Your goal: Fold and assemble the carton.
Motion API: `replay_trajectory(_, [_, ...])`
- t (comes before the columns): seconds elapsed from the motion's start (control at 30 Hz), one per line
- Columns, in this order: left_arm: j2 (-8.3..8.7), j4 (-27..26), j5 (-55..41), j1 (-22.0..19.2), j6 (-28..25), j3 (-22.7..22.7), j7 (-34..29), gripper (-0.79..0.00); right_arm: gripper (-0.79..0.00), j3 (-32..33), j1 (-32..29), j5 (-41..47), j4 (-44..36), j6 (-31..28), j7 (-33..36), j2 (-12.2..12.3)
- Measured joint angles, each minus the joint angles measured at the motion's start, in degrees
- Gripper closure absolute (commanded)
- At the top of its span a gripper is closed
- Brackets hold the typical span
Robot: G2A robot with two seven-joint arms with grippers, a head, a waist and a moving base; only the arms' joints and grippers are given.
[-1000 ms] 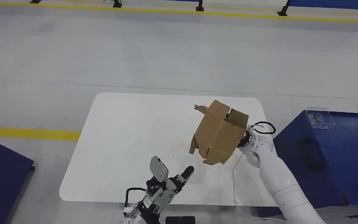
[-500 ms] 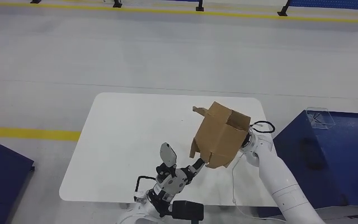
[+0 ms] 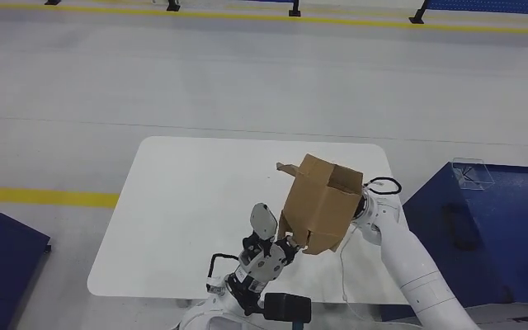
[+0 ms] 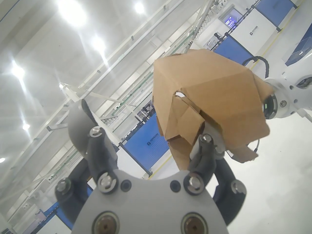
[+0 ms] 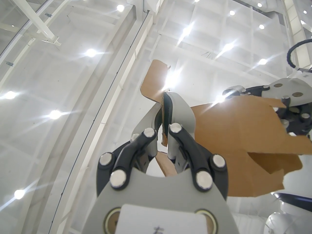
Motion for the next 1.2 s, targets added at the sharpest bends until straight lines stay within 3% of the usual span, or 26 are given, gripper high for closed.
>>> replay_trajectory(0.03, [-0.14,0.1,0.0,-0.3,-0.1,0.1,-0.2,-0.409,0.0,-0.1,0.0,0.0,0.0,0.0,0.0,0.0])
replay_trajectory(0.2, [-0.85,0.8,0.0,-1.0,-0.4,0.5,-1.1,-0.231,0.0,-0.3,0.3,-0.3,-0.1,0.1,-0.1,0.1])
replay_trajectory(0.23, [-0.95,0.8,0.0,-1.1,-0.4,0.5,-1.1,-0.142,0.0,-0.3,0.4,-0.5,-0.1,0.1,-0.1,0.1])
replay_trajectory(0.27, [-1.03,0.9,0.1,-1.1,-0.4,0.4,-1.2,0.0,0.0,-0.3,0.4,-0.6,-0.1,0.0,0.0,0.1])
replay_trajectory(0.3, [-1.13,0.9,0.2,-1.1,-0.5,0.3,-1.2,0.0,0.0,-0.3,0.4,-0.7,-0.1,-0.1,0.1,0.2])
replay_trajectory(0.33, [-1.19,0.9,0.3,-1.1,-0.5,0.3,-1.2,0.0,-0.145,-0.4,0.5,-0.8,-0.1,-0.1,0.1,0.2])
replay_trajectory(0.37, [-1.24,0.9,0.6,-1.1,-0.6,0.2,-1.2,0.0,-0.785,-0.4,0.5,-1.1,-0.2,-0.1,0.1,0.2])
replay_trajectory(0.73, [-1.28,1.0,13.5,0.2,3.3,-0.9,2.4,0.0,-0.785,-0.8,0.6,-1.9,-0.3,0.5,-0.5,0.3])
replay_trajectory(1.2, [-1.28,1.0,13.1,0.2,3.3,-0.9,2.4,0.0,-0.785,-0.8,0.6,-1.9,-0.3,0.5,-0.5,0.3])
